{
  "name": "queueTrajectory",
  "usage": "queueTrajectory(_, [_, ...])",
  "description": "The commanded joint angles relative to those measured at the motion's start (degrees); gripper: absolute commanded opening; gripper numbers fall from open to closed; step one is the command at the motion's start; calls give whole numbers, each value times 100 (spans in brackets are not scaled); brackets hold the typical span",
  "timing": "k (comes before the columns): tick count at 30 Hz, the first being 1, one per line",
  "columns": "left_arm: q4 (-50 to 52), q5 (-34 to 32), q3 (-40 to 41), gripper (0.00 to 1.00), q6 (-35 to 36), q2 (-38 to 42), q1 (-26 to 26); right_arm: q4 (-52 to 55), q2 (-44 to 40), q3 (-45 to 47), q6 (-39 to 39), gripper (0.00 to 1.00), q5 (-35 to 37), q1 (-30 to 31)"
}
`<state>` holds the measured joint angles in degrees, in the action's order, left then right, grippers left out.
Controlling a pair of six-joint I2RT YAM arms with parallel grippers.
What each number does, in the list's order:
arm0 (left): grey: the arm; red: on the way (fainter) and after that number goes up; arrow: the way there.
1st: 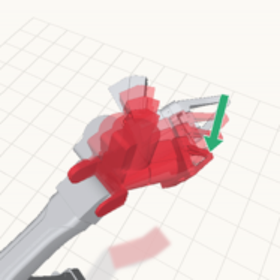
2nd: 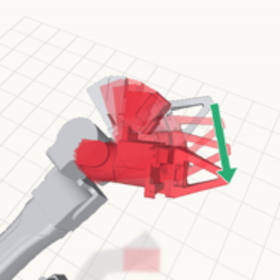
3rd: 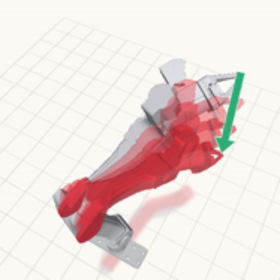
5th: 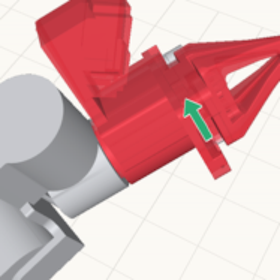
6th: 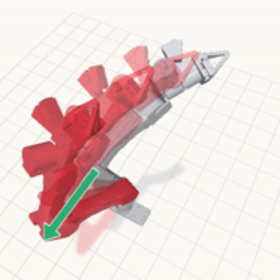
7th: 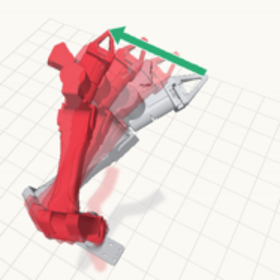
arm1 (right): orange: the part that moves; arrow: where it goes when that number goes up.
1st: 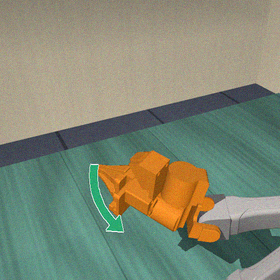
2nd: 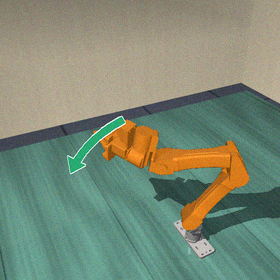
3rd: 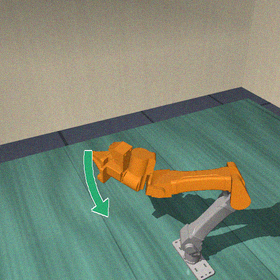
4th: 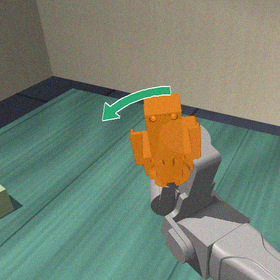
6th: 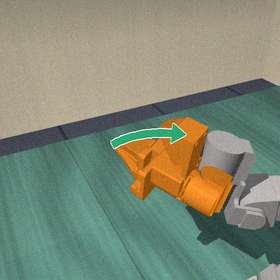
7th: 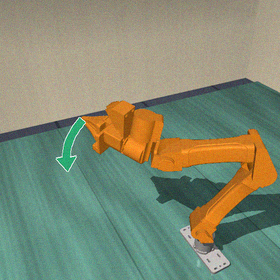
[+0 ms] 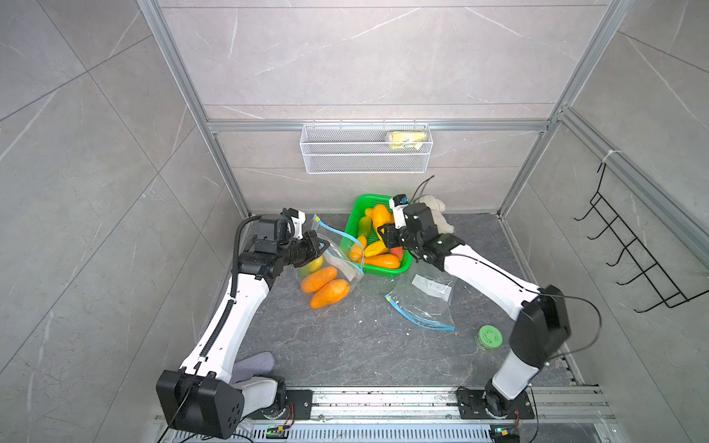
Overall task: Place the mango in a zip-top bag and seal the zipper
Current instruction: Pick up the mango from the basket, then place the mango in the zipper food storage bag.
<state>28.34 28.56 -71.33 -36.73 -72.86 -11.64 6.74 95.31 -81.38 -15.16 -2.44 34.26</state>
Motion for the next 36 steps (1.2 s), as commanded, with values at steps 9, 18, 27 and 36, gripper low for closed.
queueTrajectory(9, [-242,-51,-206,0,-159,-123,-137,-2402,-206,922,565,7,-1610,693])
queueTrajectory(18, [-129,21,-363,0,-150,-65,-138,-2627,304,844,868,9,-1587,793])
queueTrajectory(27, [178,-69,-597,0,-174,75,-57,-2765,492,967,1233,32,-1735,793])
queueTrajectory(36, [293,-19,-772,0,-178,-44,21,-2813,216,1201,1854,39,-2171,845])
